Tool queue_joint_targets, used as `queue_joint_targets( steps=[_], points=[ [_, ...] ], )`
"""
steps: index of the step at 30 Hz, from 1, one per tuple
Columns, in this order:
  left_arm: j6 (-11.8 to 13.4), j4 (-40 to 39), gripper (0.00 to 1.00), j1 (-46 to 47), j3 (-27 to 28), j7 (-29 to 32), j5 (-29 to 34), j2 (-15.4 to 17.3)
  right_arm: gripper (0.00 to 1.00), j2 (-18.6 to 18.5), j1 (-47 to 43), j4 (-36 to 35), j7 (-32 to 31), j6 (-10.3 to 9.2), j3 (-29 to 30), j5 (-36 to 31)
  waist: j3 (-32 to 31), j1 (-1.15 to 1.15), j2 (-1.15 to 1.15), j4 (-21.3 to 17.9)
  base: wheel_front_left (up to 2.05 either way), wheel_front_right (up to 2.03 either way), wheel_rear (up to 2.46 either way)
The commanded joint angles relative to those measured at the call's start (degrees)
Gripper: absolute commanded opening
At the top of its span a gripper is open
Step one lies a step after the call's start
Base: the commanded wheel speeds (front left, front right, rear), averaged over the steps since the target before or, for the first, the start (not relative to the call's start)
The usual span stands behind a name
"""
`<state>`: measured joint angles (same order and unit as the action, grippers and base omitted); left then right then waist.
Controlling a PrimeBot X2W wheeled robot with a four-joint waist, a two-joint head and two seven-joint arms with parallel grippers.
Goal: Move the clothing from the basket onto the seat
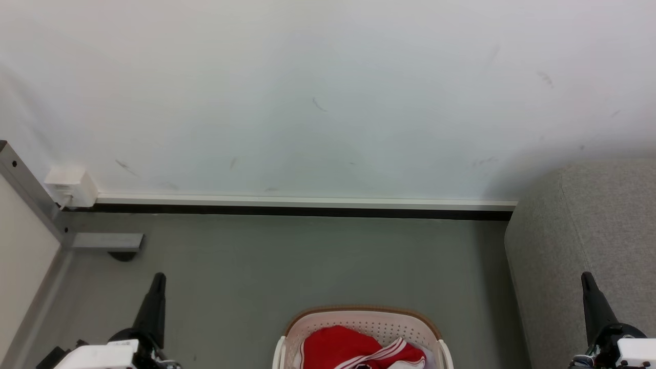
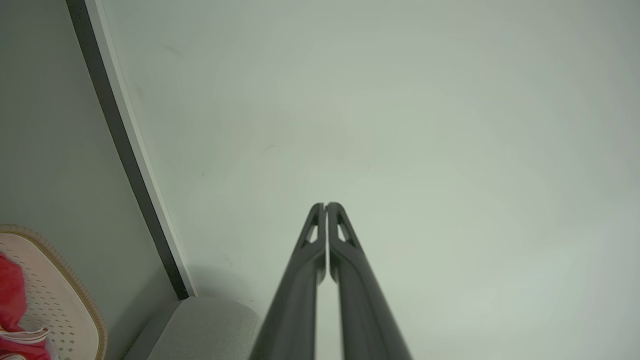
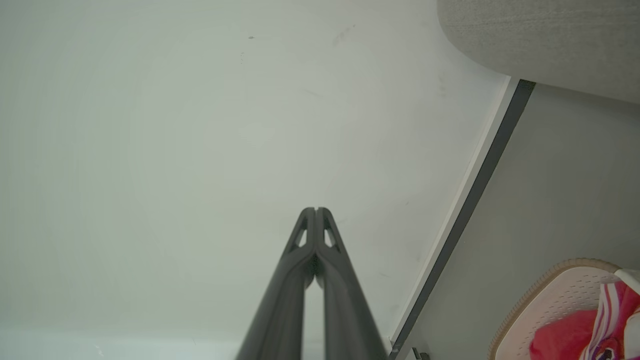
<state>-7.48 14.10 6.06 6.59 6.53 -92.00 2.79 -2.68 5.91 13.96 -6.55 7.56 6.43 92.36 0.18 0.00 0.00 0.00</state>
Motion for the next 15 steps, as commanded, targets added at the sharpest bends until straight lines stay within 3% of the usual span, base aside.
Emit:
queue_joint_targets(
  steps=[1,15],
  points=[
    [-0.15,-0.15,0.00,0.43,0.09,0.17,-0.80,0.12,0.00,-0.42,0.79,0.17,-0.12,-0.15,0.18,0.12,0.00,0.00,0.00,0.00,0.00,0.00,0.00],
    [-0.15,-0.15,0.00,0.43,0.09,0.17,-0.80,0.12,0.00,-0.42,0.79,0.17,-0.12,-0.15,0.18,0.12,0.00,0.00,0.00,0.00,0.00,0.00,0.00]
  ],
)
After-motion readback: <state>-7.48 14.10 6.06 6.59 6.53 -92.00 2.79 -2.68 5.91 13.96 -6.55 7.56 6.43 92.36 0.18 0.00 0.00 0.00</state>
